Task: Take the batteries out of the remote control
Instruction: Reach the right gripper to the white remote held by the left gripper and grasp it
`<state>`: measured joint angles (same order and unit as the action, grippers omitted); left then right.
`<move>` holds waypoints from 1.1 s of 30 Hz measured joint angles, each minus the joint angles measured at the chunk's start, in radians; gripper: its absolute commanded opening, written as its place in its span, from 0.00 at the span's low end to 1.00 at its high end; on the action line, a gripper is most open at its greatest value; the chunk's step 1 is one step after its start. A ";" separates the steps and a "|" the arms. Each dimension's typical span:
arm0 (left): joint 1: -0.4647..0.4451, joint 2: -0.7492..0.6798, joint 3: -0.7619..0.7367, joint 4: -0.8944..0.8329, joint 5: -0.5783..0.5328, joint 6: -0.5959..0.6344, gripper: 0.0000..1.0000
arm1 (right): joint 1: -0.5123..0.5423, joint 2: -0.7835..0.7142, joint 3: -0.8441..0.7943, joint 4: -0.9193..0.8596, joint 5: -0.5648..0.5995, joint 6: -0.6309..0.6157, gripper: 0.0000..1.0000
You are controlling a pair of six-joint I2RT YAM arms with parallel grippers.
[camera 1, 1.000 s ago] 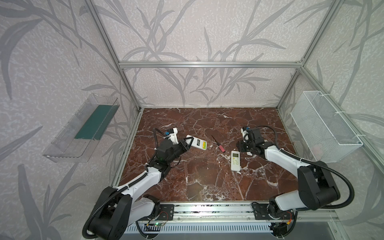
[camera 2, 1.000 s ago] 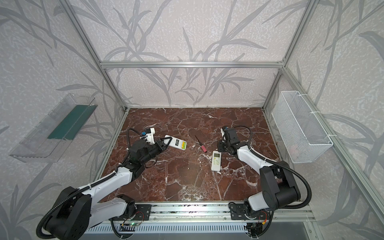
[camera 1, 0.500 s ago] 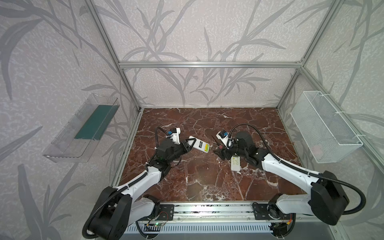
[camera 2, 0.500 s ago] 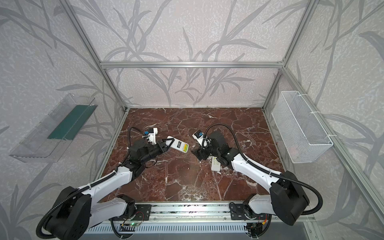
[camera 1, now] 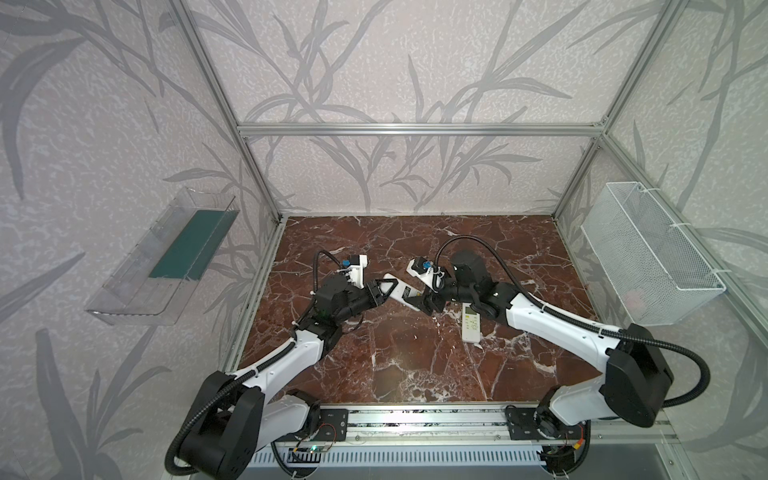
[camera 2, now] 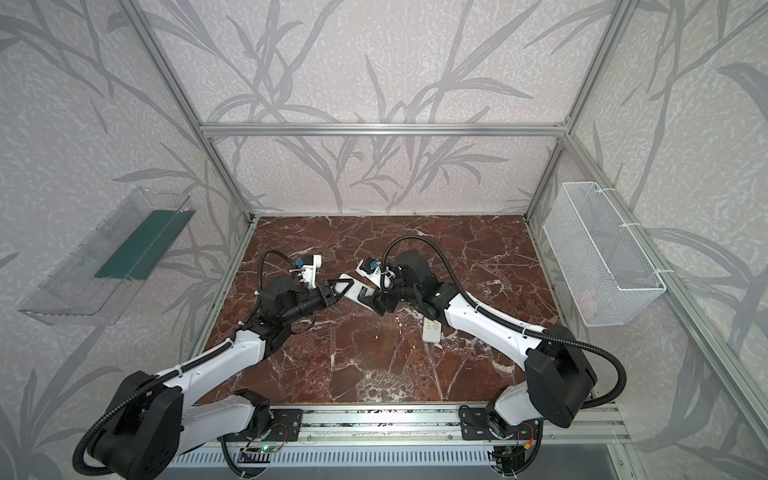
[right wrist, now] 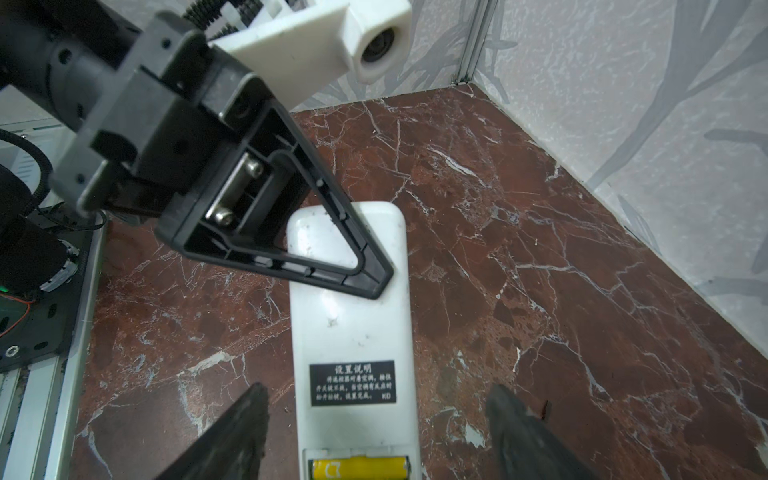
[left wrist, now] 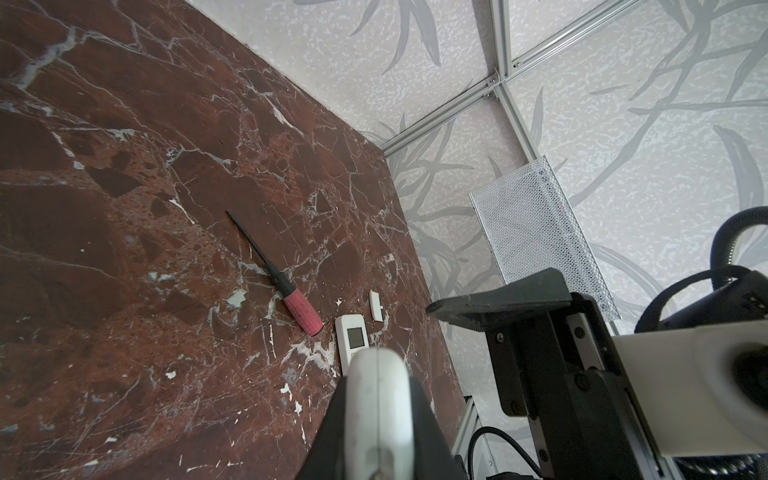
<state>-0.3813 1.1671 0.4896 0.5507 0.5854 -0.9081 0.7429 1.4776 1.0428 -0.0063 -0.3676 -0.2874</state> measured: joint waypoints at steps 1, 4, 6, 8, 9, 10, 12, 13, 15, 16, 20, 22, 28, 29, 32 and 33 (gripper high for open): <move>0.000 0.001 0.000 0.000 0.004 0.000 0.00 | 0.003 0.018 0.017 -0.013 0.001 -0.006 0.82; 0.000 0.002 0.000 -0.002 0.014 0.000 0.00 | 0.016 0.062 0.061 -0.046 0.009 -0.022 0.82; 0.000 0.002 0.000 -0.002 0.018 0.001 0.00 | 0.026 0.084 0.082 -0.061 0.013 -0.031 0.82; 0.000 0.005 0.000 -0.002 0.019 0.001 0.00 | 0.035 0.100 0.095 -0.074 0.019 -0.040 0.82; 0.000 0.006 0.000 -0.002 0.019 0.001 0.00 | 0.039 0.105 0.098 -0.078 0.020 -0.041 0.82; 0.000 0.008 0.001 -0.004 0.019 0.001 0.00 | 0.043 0.110 0.101 -0.084 0.024 -0.044 0.81; 0.000 0.011 0.002 -0.005 0.019 0.002 0.00 | 0.047 0.117 0.106 -0.090 0.030 -0.046 0.79; 0.000 0.013 0.002 -0.005 0.019 0.002 0.00 | 0.050 0.120 0.108 -0.090 0.035 -0.047 0.78; 0.000 0.014 0.002 -0.006 0.019 0.004 0.00 | 0.051 0.127 0.108 -0.091 0.043 -0.046 0.74; 0.000 0.014 0.002 -0.006 0.019 0.006 0.00 | 0.051 0.130 0.108 -0.092 0.045 -0.043 0.72; 0.000 0.014 0.002 -0.006 0.017 0.012 0.00 | 0.052 0.140 0.108 -0.094 0.050 -0.032 0.57; 0.001 0.014 0.002 -0.007 0.016 0.015 0.00 | 0.052 0.142 0.108 -0.094 0.052 -0.024 0.52; 0.002 0.014 0.002 -0.015 0.015 0.016 0.07 | 0.053 0.146 0.108 -0.095 0.053 -0.015 0.35; 0.002 0.014 0.002 -0.016 0.014 0.016 0.14 | 0.053 0.146 0.108 -0.095 0.053 -0.012 0.35; 0.002 0.015 0.002 -0.019 0.011 0.017 0.38 | 0.055 0.146 0.108 -0.095 0.057 0.008 0.34; 0.002 0.016 0.002 -0.019 0.007 0.018 0.52 | 0.056 0.147 0.108 -0.095 0.063 0.023 0.33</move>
<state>-0.3794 1.1828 0.4911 0.5312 0.5922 -0.8906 0.7994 1.6245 1.1511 -0.1013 -0.3050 -0.2649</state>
